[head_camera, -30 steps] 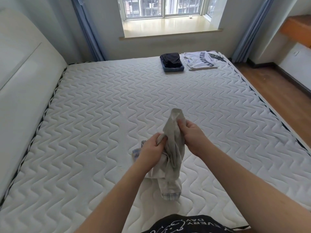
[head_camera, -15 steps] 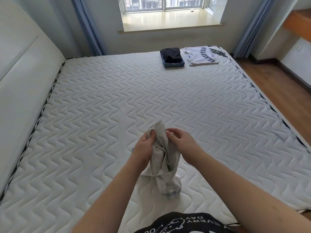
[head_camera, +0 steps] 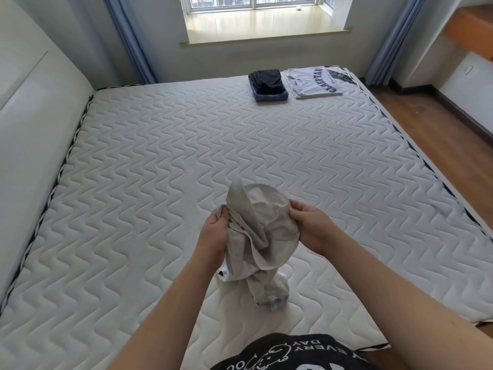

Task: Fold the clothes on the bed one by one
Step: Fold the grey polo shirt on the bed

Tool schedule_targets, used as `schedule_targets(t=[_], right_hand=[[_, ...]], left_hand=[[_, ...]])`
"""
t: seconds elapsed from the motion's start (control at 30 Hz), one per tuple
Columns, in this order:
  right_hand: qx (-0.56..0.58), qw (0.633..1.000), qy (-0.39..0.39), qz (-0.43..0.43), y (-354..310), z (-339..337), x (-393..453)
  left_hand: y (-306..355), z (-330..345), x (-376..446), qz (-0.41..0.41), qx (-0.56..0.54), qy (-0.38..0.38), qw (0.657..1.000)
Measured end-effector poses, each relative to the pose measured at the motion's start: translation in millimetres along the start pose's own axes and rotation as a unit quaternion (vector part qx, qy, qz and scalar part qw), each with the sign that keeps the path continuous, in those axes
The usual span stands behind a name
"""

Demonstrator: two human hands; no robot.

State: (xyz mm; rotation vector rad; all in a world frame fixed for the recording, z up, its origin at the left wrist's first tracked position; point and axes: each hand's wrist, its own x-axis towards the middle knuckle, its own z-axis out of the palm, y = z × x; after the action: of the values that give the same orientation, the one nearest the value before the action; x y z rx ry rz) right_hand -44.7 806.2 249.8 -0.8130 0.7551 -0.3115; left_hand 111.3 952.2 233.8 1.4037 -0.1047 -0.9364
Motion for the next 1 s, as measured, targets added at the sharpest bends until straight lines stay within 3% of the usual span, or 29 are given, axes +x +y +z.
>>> schedule_targets(t=[0.37,0.53,0.63,0.8,1.0], right_hand=[[0.032,0.999,-0.014,0.005,-0.4,-16.5,-4.0],[-0.044,0.998,0.047,0.008,14.2,-20.9,-2.4],[-0.146,0.988,0.051,0.012,26.4,-25.9,-3.0],[-0.295,0.948,0.063,0.099,43.6,-36.9,-9.6],[-0.265,0.95,0.163,-0.03,50.1,-36.0,-19.2]], left_hand=[[0.8,8.3,-1.3,-0.02,-0.064,-0.018,0.998],[3.5,16.9,-9.5,-0.03,-0.135,-0.04,0.99],[5.3,20.3,-11.3,-0.029,-0.163,-0.04,0.985],[4.5,18.4,-8.5,-0.031,-0.172,-0.027,0.984],[-1.6,10.9,-9.5,-0.041,-0.179,-0.045,0.982]])
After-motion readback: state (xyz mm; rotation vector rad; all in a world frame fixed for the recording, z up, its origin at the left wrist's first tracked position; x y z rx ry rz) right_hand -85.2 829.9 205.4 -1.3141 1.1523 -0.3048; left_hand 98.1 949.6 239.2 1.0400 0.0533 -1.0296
